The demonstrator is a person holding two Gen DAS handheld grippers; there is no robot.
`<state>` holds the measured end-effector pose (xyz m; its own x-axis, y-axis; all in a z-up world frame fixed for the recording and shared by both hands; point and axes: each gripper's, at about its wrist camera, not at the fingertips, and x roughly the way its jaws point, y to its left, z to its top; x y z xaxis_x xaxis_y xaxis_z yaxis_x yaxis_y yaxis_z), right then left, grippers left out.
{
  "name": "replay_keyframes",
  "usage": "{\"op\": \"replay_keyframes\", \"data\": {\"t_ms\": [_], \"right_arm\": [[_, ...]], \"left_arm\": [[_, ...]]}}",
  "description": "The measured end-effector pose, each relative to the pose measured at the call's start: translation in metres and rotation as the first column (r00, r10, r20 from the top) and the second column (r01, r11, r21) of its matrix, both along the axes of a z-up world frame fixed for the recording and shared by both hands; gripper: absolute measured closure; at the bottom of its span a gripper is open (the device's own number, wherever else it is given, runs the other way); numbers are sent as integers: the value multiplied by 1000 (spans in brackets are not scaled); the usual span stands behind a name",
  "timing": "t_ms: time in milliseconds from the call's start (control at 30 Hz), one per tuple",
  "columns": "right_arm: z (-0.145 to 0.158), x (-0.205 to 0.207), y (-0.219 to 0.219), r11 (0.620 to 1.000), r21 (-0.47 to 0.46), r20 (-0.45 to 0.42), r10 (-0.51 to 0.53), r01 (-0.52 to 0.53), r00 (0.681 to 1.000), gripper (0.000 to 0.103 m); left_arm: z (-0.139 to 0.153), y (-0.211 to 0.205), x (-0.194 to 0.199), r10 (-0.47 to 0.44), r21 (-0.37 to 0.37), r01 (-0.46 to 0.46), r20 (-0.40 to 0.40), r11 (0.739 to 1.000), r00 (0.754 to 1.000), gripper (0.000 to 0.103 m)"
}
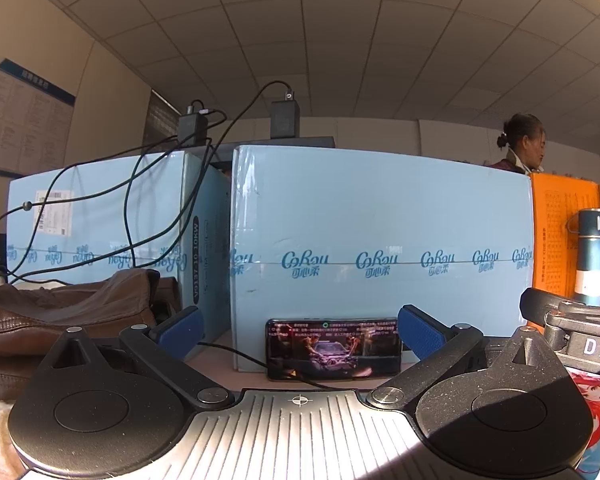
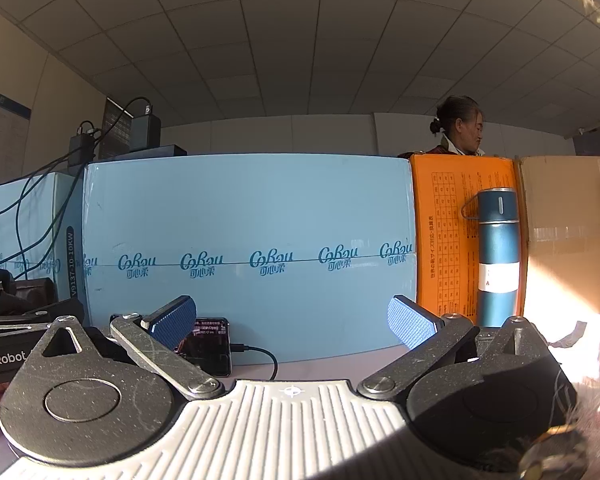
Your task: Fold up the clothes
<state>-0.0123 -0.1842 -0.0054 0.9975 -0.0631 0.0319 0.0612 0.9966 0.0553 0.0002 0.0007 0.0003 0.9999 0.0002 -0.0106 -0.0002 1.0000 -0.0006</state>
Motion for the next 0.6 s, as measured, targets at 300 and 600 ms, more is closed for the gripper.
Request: {"op": "replay_keyframes", "data": {"t_ms": [300,600], "right_arm": [[-1,1,2,1000,-6,-1,8,-8,1000,0],[-3,1,1,1000,-7,-10,-9,9,1000,0]], "left_arm": [[2,-1,4,0,-8,0,2,1000,1000,0],[1,-2,1,-5,2,5,-1,1000,1000,0]]}}
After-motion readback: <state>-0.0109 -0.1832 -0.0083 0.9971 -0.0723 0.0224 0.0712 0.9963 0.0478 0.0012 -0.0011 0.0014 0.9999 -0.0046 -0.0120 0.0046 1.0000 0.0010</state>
